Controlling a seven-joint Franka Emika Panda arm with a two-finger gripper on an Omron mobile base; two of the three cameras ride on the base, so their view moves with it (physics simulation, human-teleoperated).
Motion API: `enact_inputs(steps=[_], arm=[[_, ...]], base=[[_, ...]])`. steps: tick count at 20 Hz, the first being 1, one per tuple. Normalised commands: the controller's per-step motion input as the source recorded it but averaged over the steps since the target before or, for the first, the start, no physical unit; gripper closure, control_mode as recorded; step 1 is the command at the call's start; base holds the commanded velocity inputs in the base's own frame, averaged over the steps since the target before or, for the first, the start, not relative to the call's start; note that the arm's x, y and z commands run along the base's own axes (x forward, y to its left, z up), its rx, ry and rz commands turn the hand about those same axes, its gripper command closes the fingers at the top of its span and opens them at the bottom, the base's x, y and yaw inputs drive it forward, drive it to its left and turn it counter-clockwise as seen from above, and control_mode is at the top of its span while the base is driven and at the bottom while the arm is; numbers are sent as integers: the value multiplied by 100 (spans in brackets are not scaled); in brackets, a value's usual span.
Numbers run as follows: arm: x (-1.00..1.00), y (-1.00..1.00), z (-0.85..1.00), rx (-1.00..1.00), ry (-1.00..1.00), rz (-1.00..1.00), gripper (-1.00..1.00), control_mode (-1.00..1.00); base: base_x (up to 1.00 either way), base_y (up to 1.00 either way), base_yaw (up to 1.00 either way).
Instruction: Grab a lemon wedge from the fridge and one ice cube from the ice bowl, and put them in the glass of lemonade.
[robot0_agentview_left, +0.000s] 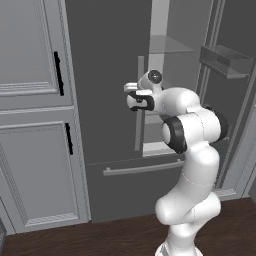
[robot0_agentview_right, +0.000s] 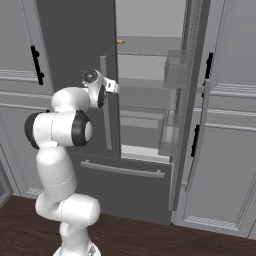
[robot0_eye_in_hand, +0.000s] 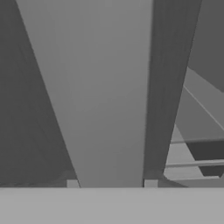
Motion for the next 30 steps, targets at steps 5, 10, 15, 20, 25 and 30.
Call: enact_inputs(steps=[5,10,15,20,25,30], arm=[[31,43,0,0,0,0,100,-100],[-9,62,14,0,3,8,100,-100],[-61,84,54,0,2,12,100,-100],[-86,87,59,-3,0,12,100,-100],[-99,91,49,-7,0,13,100,-100],[-94,100,39,-15,0,8,100,-100]], base=[[0,0,0],[0,0,0],[0,0,0],[0,0,0],[0,0,0],[0,0,0]])
